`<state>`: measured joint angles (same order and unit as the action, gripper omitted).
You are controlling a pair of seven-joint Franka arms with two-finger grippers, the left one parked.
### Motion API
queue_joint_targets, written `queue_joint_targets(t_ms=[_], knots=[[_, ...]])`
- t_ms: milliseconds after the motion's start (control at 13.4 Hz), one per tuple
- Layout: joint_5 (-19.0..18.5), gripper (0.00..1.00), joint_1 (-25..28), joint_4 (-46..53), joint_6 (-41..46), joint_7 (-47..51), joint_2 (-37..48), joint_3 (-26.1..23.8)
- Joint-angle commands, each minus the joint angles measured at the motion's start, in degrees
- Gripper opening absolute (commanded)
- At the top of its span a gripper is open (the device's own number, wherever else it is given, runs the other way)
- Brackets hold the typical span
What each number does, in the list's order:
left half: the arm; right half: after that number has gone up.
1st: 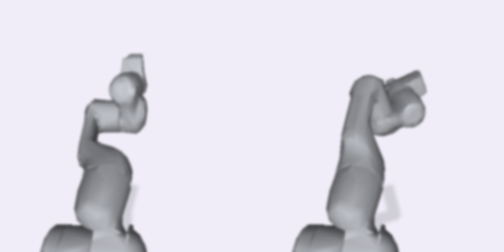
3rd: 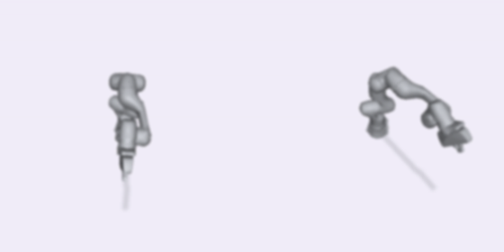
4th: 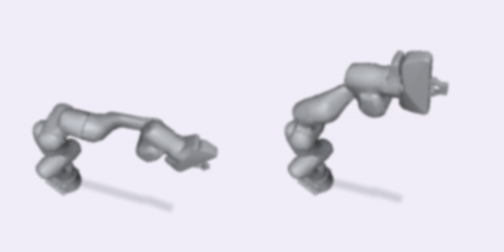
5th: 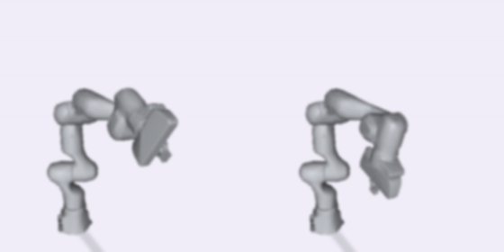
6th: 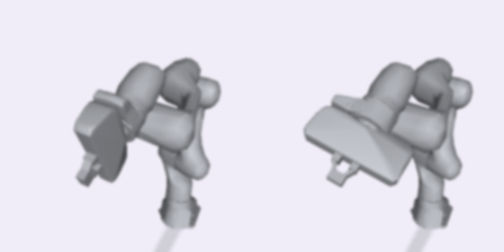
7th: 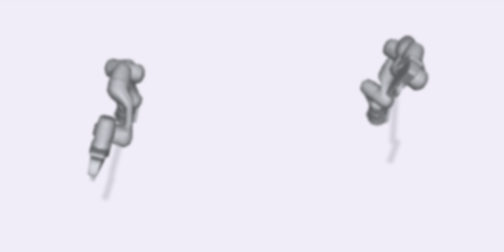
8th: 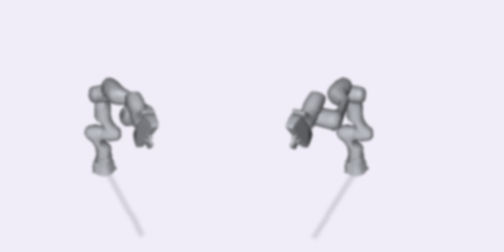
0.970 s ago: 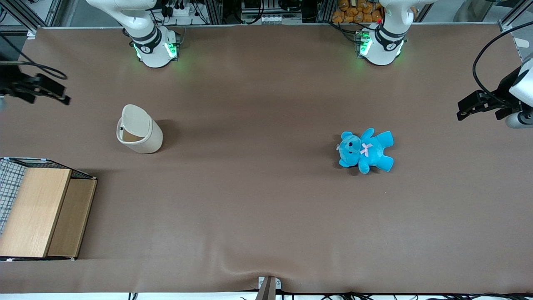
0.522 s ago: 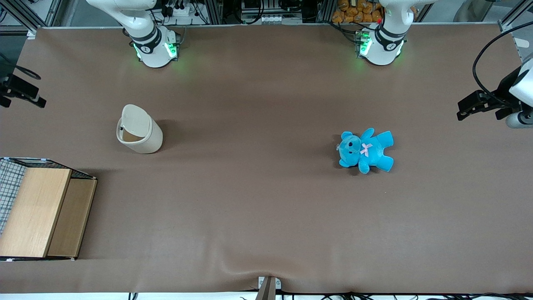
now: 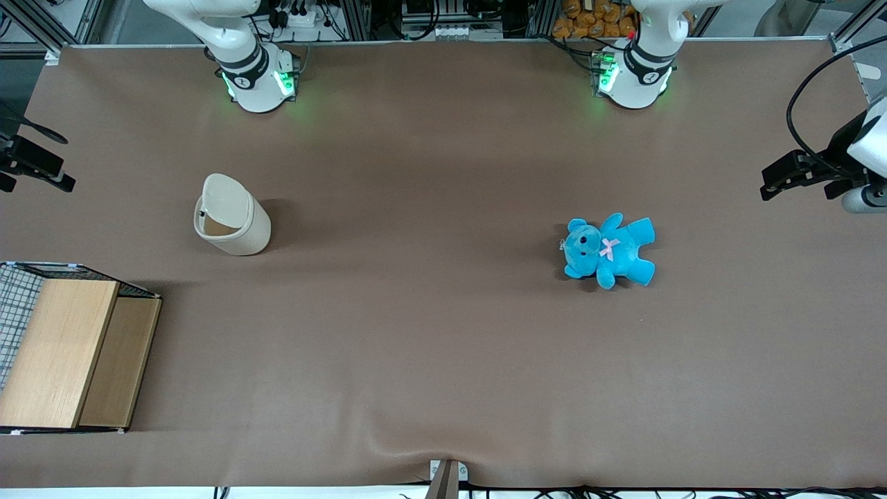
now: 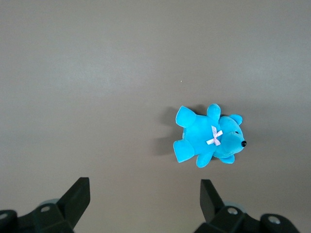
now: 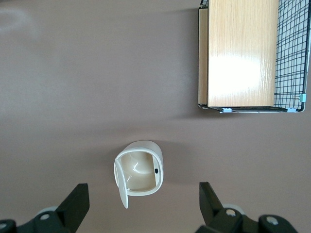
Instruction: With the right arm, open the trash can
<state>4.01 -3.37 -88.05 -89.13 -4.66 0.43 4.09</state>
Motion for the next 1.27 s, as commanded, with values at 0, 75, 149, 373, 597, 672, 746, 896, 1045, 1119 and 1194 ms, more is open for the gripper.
queue_joint_targets(t_ms=[0, 75, 149, 373, 597, 672, 746, 896, 1045, 1119, 1194], knots=[[-0.1, 1.00, -0.1, 1.8, 0.9, -0.6, -1.2, -0.1], [-0.4, 1.00, 0.1, 1.9, 1.0, -0.5, -1.1, -0.2], [-0.7, 1.00, 0.3, 1.9, 1.0, -0.4, -1.1, -0.2], [-0.6, 1.00, 1.7, 2.6, 1.5, 0.1, -1.0, -0.1], [-0.8, 1.00, 1.7, 2.7, 1.4, 0.2, -1.0, -0.1], [-0.8, 1.00, 1.7, 2.6, 1.5, 0.2, -1.0, -0.1], [-0.9, 1.00, 1.7, 2.6, 1.6, 0.2, -1.0, -0.1], [-1.4, 1.00, 1.6, 2.6, 1.6, 1.3, -1.0, -0.1], [-1.5, 1.00, 1.6, 2.6, 1.9, 2.1, -1.0, -0.1], [-1.5, 1.00, 1.6, 2.6, 1.9, 2.0, -1.0, -0.1], [-1.5, 1.00, 1.5, 2.5, 1.9, 2.0, -1.0, -0.1]])
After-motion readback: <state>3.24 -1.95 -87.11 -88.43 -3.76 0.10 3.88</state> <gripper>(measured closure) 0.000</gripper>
